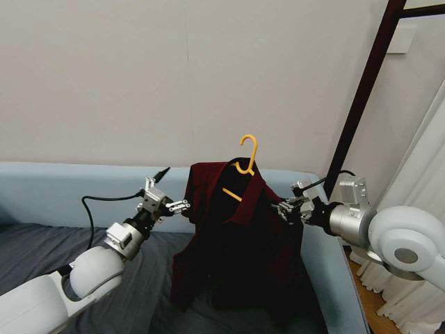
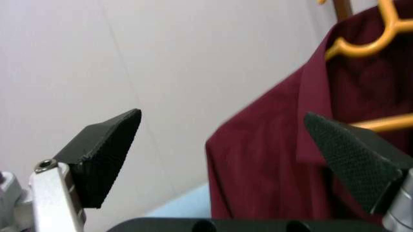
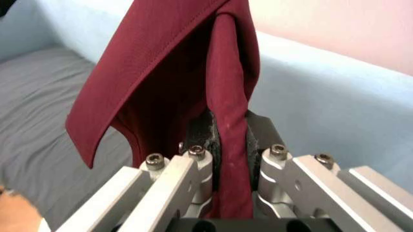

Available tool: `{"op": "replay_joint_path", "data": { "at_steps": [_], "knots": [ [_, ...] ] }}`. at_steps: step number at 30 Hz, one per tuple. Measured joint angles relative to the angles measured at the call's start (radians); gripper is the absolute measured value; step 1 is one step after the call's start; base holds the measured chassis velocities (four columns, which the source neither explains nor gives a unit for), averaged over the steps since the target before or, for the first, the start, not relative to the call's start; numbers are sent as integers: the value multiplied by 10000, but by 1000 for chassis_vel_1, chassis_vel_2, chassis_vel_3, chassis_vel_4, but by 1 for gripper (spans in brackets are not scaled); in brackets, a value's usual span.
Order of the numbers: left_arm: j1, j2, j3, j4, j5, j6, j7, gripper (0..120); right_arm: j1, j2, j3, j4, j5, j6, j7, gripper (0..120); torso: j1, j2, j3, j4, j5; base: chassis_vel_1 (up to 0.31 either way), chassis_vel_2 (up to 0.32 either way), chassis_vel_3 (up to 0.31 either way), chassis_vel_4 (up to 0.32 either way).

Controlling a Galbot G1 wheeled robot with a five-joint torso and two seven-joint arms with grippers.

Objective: Pick up the clothes from the sofa and hang them on the clothes hanger.

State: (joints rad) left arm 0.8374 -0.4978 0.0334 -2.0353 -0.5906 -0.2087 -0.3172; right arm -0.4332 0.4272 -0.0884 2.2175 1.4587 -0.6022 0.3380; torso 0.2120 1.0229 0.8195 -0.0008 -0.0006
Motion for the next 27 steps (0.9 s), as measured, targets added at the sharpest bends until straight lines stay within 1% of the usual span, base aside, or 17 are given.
{"op": "replay_joint_path", "data": {
  "at_steps": [2,4,5,6,8,10,11,15,16,17,18,20,21,24,26,27],
  "knots": [
    [1191,-412,-805,-189,-113,39,-226,100,-579,-52,617,109,40,42,198,8,0,0,0,1,-2,0,0,0,0],
    [2316,-952,-1350,-361,-107,59,-515,100,-963,-88,1066,284,29,136,415,8,-1,0,0,-9,-4,0,0,0,0],
    [2908,-1272,-1707,-469,-97,72,-608,100,-1083,-76,1228,372,0,176,622,8,0,0,0,-9,-3,0,0,0,0],
    [2908,-1272,-1707,-469,-97,72,-608,100,-1083,-76,1228,372,0,176,622,8,0,0,0,-9,-3,0,0,0,0],
    [3912,-1913,-2381,-679,-7,87,-699,100,-1261,-25,1441,502,-161,215,999,8,-1,1,-1,-4,-2,0,0,0,0],
    [4816,-2514,-2879,-796,304,43,-729,100,-1445,-3,1638,576,-423,197,1278,8,-1,-1,-1,0,-2,0,0,0,0],
    [4816,-2514,-2879,-796,304,43,-729,100,-1445,-3,1638,576,-423,197,1278,8,-1,-1,-1,0,-2,0,0,0,0],
    [6138,-3617,-3541,-824,1080,-323,-743,100,-1975,116,2593,727,-203,-214,2032,8,-1,-1,0,-4,1,0,0,0,0],
    [6138,-3617,-3541,-824,1080,-323,-743,100,-1975,116,2593,727,-203,-214,2032,8,-1,-1,0,-4,1,0,0,0,0],
    [6484,-3938,-3665,-853,1303,-448,-737,100,-2004,128,2888,755,87,-379,2314,8,0,-1,-1,-7,2,0,0,0,0],
    [6767,-4207,-3754,-854,1529,-562,-737,100,-1907,117,3018,755,363,-491,2553,8,-1,-1,-1,-8,1,0,0,0,0],
    [7334,-4783,-3877,-859,2029,-814,-730,100,-1292,23,3082,676,1069,-643,3064,8,0,-1,0,-4,3,0,0,0,0],
    [7334,-4783,-3877,-859,2029,-814,-730,100,-1292,23,3082,676,1069,-643,3064,8,0,-1,0,-4,3,0,0,0,0],
    [7909,-5451,-3986,-958,2485,-908,-764,100,-166,-190,2975,544,2099,-855,3674,8,0,0,0,0,-2,0,0,0,0],
    [8228,-5904,-4029,-1042,2793,-910,-872,100,696,-371,2845,498,2849,-1055,4122,8,0,-1,0,-4,1,0,0,0,0],
    [8228,-5904,-4029,-1042,2793,-910,-872,100,696,-371,2845,498,2849,-1055,4122,8,0,-1,0,-4,1,0,0,0,0]
  ]
}}
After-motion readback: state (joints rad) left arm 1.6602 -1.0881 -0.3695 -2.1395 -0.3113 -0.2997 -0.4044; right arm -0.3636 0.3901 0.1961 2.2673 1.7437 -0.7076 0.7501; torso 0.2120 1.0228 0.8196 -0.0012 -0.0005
